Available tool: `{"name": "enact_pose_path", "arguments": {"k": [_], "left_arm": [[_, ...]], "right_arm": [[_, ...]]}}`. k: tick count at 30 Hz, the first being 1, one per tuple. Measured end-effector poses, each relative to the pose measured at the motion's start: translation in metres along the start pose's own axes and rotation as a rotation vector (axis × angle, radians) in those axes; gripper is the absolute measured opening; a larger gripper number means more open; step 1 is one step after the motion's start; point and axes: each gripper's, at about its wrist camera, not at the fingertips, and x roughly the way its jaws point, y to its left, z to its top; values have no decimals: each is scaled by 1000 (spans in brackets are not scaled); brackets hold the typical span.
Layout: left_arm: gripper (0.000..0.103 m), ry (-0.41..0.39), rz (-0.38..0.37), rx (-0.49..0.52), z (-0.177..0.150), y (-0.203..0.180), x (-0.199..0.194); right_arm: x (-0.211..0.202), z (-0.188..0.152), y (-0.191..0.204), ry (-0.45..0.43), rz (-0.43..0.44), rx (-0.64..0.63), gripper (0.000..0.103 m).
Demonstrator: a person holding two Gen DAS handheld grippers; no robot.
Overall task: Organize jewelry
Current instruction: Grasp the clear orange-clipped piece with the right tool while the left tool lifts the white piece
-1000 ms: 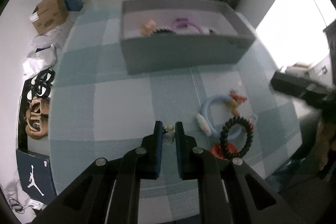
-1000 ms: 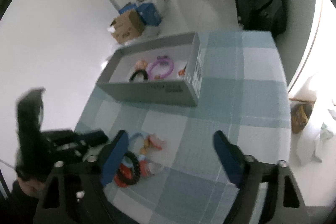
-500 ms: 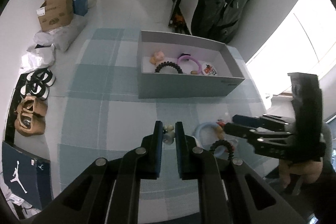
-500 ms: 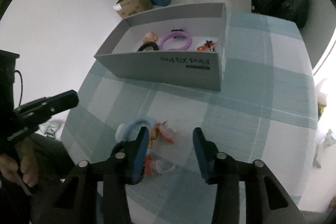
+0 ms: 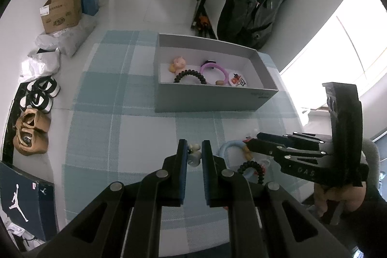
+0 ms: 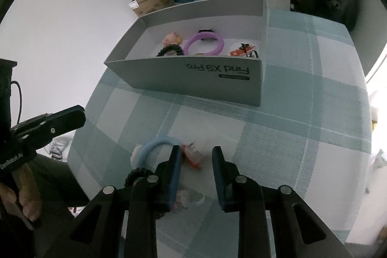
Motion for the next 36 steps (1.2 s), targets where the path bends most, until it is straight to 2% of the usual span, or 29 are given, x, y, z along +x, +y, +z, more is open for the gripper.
{"name": "enact_pose_path", "arguments": {"k": [4,12,23,36], "left_arm": [[7,2,-1,-1,0,-1,1],[7,0,0,-10,1,-1,1],[7,-16,-2,-14,2,-1,-2],[7,-58,-11,-14,20,-11,0]], "right_arm": [[4,2,2,16,8,-1,20],[0,2,1,14,1,-2,18],[-11,3,4,-28,17,-2,16],[-45,26,16,-166,120,12,16]]}}
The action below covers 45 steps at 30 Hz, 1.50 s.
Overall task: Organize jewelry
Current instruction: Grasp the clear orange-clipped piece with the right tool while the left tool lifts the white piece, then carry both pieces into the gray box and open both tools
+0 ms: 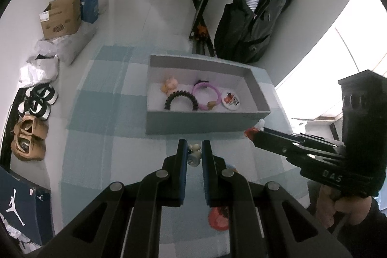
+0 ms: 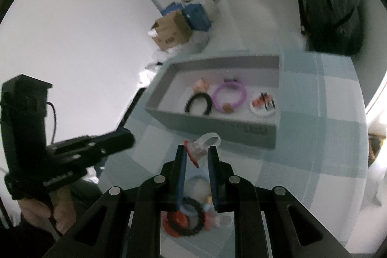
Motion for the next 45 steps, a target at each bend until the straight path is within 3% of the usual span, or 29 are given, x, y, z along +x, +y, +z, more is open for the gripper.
{"name": "enact_pose_path", "arguments": {"k": [10,23,45], "left_arm": [[7,-27,-27,-22,22,-1,8],[7,8,-53,-44,52,-4,34],[7,25,-107,-115,63,10,60]], "right_arm": [[-4,32,5,-62,43,8,16],[10,66,-15,-79,64,84,16],[35,77,-36,-34,41,141,17]]}}
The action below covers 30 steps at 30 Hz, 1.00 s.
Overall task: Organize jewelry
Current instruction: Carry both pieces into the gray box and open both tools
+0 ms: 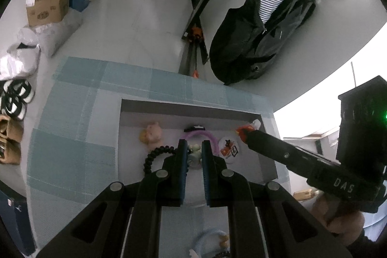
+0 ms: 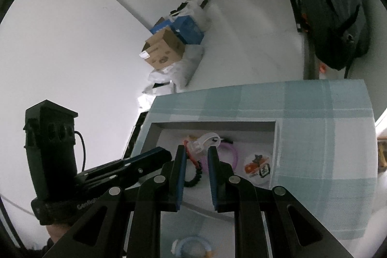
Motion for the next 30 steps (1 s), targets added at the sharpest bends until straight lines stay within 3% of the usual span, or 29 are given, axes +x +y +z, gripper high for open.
{"name": "enact_pose_path", "arguments": {"k": [6,8,9,10,12,22,25,30], "left_arm": [[9,-30,-18,-13,1,-1,0],[19,-30,-18,-32,2,0,1],[30,-31,-32,-40,1,1,1],[43,-33,-38,-49,1,2,1],[55,-47,-38,-55,0,3,-2],[55,-105,-60,-36,-2,1,-26],[56,-144,-34,-31,-4,1,-38],[56,-206,12,-34,-9,5,-55]], "right_arm": [[7,-1,-4,26,-22,14,19],[7,-2,-6,29,-37,23,19],[7,-2,-8,29,-35,28,20],[6,-3,-8,27,-35,29,24],[3,-3,-8,19,-52,23,36],[-18,-6,-13,-52,-56,17,49],[-25,-8,-12,-80,-54,2,57],[-35,-12,-8,-114,-43,-15,61]]}}
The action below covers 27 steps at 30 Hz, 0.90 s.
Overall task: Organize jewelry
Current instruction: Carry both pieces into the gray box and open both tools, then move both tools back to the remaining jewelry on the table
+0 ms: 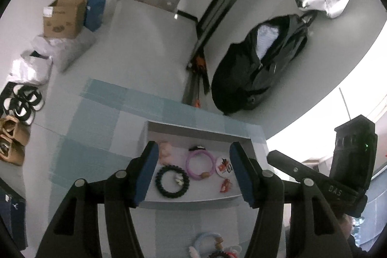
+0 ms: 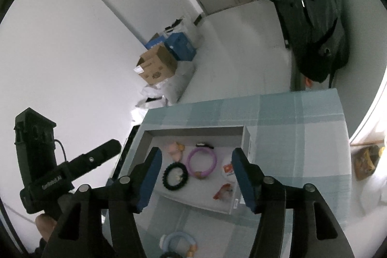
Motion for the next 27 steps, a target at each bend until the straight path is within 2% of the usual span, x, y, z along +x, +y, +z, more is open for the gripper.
{"name": "enact_pose_path", "arguments": {"k": [2,4,5,11,15,24,27], "left_arm": [[57,-25,25,8,-3,1,-7],[67,-36,45,17,-7,1,-11],[68,-46,57,22,-9,1,-12],[69,-48,92,32,-29,1,-25],[69,-59,158,81,-47,-4,-36],[70,8,195,100,-75,-6,-41],[70,37,246,100,-87,-7,-38]], "right_arm": [[-4,-2,1,-7,4,-2,63],[-8,-5,3,-16,7,-6,66],[-10,-7,5,-19,7,-8,67],[-27,-25,7,-29,10,-4,74],[-36,-40,10,-18,7,-24,79],[-46,-78,10,20,-3,-38,82],[-44,-94,5,53,-1,-10,83]]}}
